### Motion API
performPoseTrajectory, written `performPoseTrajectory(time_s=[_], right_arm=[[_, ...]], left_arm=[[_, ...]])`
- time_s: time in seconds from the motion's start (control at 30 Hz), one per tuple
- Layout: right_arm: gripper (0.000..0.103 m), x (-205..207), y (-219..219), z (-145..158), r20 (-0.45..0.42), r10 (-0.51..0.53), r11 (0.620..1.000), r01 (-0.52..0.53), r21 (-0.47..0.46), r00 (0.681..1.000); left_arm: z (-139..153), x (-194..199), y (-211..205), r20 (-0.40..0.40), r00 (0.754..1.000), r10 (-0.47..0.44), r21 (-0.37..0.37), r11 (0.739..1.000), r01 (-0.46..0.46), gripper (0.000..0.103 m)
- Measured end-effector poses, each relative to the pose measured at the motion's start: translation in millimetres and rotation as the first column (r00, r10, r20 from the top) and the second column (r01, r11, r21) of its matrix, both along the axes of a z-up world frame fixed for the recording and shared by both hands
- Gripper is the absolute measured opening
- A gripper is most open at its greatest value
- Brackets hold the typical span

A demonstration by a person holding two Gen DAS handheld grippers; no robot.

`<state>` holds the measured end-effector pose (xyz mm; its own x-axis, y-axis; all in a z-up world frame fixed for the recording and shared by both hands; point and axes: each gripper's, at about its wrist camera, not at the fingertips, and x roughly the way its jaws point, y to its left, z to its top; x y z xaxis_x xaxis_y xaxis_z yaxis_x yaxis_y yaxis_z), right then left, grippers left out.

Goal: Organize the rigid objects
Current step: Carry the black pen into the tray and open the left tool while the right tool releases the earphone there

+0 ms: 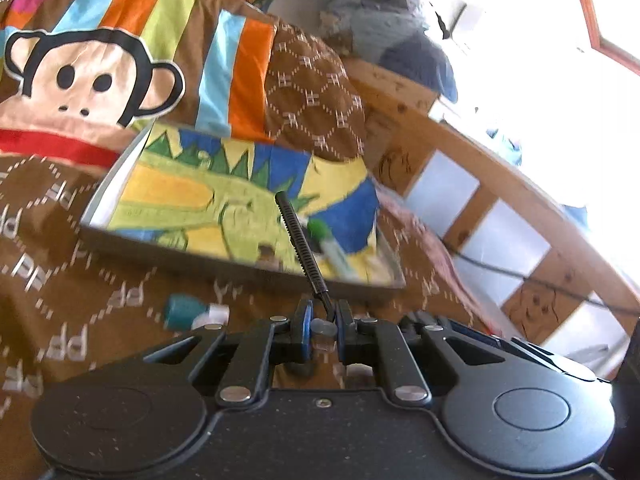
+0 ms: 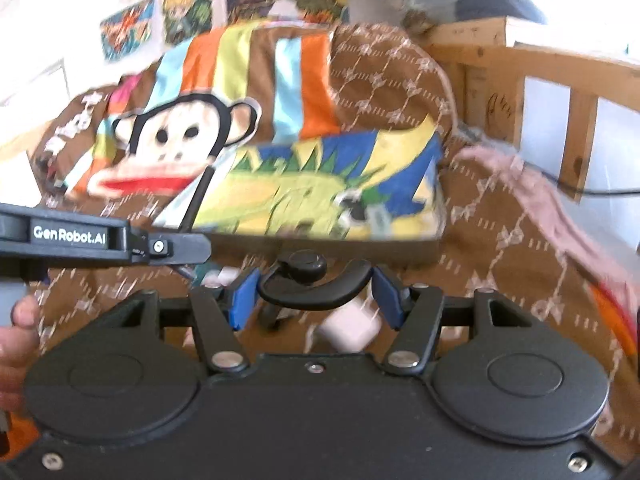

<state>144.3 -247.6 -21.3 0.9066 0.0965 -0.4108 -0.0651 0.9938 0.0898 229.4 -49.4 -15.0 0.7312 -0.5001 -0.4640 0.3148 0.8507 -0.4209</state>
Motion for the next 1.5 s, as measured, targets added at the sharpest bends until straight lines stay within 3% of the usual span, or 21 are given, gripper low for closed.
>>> performPoseTrajectory(time_s=[0.33,0.5,0.6,0.8,1.17,1.5], right_arm=[[0.053,74,-50,2,0.070,-0.039,0.999,0.041,-0.028,0.997],[0.053,113,-70,-10,0.051,-0.043,0.998,0.046,-0.051,0.998],[0.053,135,-76,-23,0.026,-0.042,0.998,0.043,-0.055,0.999],[0.053,166,-79,-44,-0.013,-0.018,0.996,0.017,-0.083,1.000],[0.053,163,-51,-49,-0.019,0.020,0.979,-0.024,-0.205,1.000],[0.053,171,-49,-50,-0.077,0.042,0.983,-0.054,-0.173,0.996]], left_arm=[[-3,89,-36,0.035,0.999,-0.011,0.032,0.999,0.010,0.012],[-20,127,-53,-0.006,1.000,0.011,0.010,1.000,-0.011,0.012],[-27,141,-64,-0.015,1.000,0.000,0.035,0.999,0.001,0.012],[-43,153,-71,-0.075,0.997,-0.013,0.055,0.998,0.017,0.012],[-51,155,-72,-0.113,0.992,-0.049,0.118,0.991,0.062,0.012],[-53,157,-72,-0.140,0.989,-0.054,0.149,0.986,0.075,0.013]])
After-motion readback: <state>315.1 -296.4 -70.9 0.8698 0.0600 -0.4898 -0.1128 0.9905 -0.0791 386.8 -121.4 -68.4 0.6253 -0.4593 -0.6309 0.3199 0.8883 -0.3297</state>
